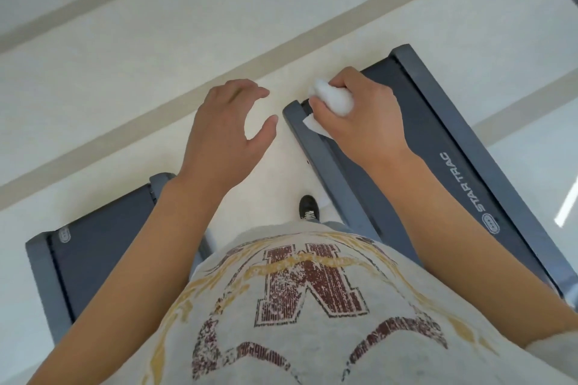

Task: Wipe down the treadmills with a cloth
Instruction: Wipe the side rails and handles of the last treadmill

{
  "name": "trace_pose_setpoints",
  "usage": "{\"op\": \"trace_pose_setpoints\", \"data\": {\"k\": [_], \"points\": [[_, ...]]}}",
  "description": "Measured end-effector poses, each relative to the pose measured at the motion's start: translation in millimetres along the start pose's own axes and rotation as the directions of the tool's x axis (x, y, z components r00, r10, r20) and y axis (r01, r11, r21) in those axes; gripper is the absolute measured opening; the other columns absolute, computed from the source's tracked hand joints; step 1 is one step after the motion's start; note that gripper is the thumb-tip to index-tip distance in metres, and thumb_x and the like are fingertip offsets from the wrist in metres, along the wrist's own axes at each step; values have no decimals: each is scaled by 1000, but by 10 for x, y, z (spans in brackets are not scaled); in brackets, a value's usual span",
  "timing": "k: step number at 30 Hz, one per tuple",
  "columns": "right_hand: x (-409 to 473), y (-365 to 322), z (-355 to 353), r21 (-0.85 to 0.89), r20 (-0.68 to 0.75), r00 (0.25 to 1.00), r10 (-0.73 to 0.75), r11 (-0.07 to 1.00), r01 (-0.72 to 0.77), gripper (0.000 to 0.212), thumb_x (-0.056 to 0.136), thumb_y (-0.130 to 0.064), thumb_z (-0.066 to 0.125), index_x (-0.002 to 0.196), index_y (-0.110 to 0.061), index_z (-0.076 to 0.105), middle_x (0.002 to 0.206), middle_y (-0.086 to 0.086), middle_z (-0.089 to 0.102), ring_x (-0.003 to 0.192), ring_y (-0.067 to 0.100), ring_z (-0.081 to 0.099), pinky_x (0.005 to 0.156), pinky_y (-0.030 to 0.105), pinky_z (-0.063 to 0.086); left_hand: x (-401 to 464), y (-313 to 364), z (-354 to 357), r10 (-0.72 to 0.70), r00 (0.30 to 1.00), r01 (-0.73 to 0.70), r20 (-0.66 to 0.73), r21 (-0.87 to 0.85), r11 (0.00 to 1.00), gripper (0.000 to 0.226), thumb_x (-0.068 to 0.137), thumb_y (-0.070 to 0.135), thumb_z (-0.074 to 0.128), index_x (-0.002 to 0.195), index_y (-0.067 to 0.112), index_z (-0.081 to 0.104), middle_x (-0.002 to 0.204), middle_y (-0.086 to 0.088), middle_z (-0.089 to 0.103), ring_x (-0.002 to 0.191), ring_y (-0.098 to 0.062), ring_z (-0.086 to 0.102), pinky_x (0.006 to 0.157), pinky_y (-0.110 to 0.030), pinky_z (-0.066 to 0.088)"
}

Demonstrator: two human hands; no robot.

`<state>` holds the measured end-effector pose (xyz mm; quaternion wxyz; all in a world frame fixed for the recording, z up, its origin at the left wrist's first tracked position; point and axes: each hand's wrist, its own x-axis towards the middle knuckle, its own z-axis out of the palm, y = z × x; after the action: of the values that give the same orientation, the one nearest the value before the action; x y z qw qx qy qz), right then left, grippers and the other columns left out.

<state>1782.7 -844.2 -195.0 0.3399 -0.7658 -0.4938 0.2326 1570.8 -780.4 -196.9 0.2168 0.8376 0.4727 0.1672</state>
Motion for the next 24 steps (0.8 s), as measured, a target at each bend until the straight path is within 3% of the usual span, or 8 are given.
{"op": "trace_pose_setpoints", "data": {"k": [13,20,24], "points": [[1204,-9,186,38,46,999,-17,999,16,24,91,-48,67,93,-25,61,84,-10,68,78,13,65,70,42,57,944,-365,-27,-42,999,41,-22,-8,999,35,100,32,65,132,19,66,138,4,60,128,-18,49,107,-39,44],[2033,-383,639,20,51,999,-16,1000,15,22,91,-47,69,90,-26,60,79,-12,66,75,10,64,67,36,56,1668,-1035,-258,-28,998,28,-54,-10,1000,37,99,36,62,131,20,67,139,4,60,128,-19,50,107,-30,40],[2600,-775,993,-7,40,999,-30,1000,31,20,91,-47,69,91,-29,59,79,-16,65,74,7,62,65,28,48,2225,-1599,-579,7,998,-7,-56,1,1000,41,97,39,60,131,18,68,139,1,61,128,-22,51,109,-33,42]]}}
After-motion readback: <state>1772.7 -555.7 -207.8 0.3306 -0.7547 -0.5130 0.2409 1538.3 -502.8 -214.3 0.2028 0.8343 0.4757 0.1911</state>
